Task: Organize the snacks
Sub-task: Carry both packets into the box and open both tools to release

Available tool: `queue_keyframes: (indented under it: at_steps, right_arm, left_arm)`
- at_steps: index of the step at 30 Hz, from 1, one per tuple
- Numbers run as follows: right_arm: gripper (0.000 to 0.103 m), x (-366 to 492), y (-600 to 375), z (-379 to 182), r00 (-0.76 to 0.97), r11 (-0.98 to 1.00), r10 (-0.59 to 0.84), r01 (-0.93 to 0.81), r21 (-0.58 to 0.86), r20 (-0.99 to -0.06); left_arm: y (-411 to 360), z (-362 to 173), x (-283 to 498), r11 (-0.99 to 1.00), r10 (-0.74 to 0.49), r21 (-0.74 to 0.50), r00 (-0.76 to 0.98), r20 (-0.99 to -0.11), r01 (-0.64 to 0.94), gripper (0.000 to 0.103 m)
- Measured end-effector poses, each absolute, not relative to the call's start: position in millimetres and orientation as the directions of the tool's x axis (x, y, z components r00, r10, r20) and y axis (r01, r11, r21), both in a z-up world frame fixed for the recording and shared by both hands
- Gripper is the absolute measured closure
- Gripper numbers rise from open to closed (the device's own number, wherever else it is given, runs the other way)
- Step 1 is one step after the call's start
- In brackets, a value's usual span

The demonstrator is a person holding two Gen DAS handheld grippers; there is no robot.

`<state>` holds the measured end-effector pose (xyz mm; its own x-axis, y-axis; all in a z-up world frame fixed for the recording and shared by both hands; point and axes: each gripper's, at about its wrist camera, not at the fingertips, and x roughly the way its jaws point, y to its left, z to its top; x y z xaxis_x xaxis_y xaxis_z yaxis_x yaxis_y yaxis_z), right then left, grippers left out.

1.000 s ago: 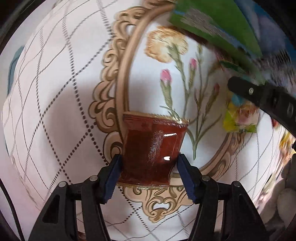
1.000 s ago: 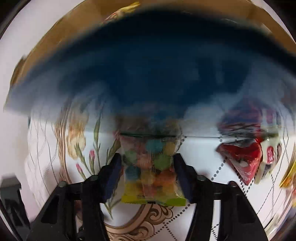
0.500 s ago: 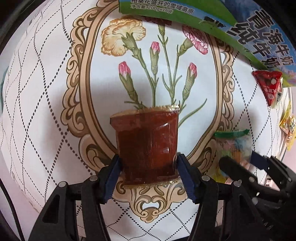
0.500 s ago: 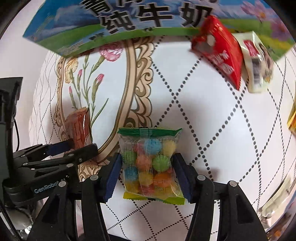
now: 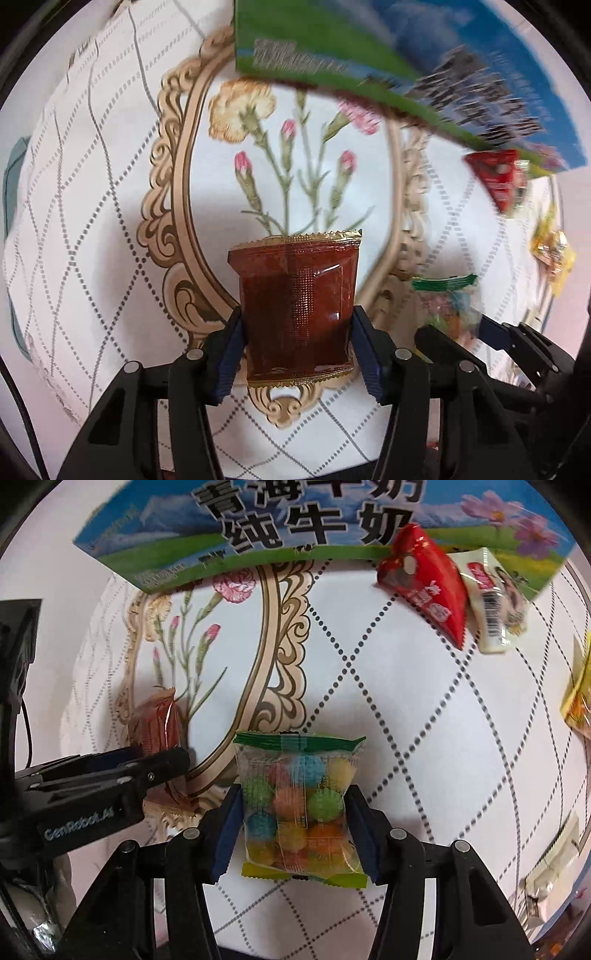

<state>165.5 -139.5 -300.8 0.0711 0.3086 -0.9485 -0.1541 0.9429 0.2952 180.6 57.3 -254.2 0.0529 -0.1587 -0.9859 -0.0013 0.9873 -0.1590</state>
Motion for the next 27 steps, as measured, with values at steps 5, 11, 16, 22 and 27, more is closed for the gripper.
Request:
queue_keyframes:
  at_steps: [5, 11, 16, 22, 27]
  right_arm:
    - [0.046, 162.5, -159.0, -258.0, 0.13, 0.917, 0.392, -0.138, 0.375, -0.911]
    - [0.046, 183.5, -180.7, -185.2, 0.254, 0.88, 0.475, -0.151, 0.451, -0.842]
    - [0.046, 218.3, -188.2, -133.1, 0.366, 0.858, 0.513, -0.175, 0.483, -0.777]
    - [0.046, 290.0, -173.5, -125.3, 0.408, 0.866, 0.496, -0.175, 0.468, -0.766]
    - [0.046, 338.4, -152.2, -145.1, 0.375, 0.883, 0.469, -0.16, 0.442, -0.8]
  left_arm:
    - [47.2, -201.8, 188.3, 0.981, -0.195, -0.191, 0.12, -0.974, 0.042, 0.05]
    - [39.9, -129.7, 222.1, 0.97, -0.234, -0.21, 0.232, -0.944, 0.121, 0.05]
    - [23.7, -87.5, 260.4, 0.966, -0.217, -0.157, 0.313, -0.925, 0.205, 0.05]
    - [1.6, -76.7, 331.6, 0.963, -0.077, 0.023, 0.357, -0.931, 0.269, 0.05]
    - [0.8, -109.4, 390.9, 0.958, -0.016, 0.056, 0.249, -0.968, 0.281, 0.05]
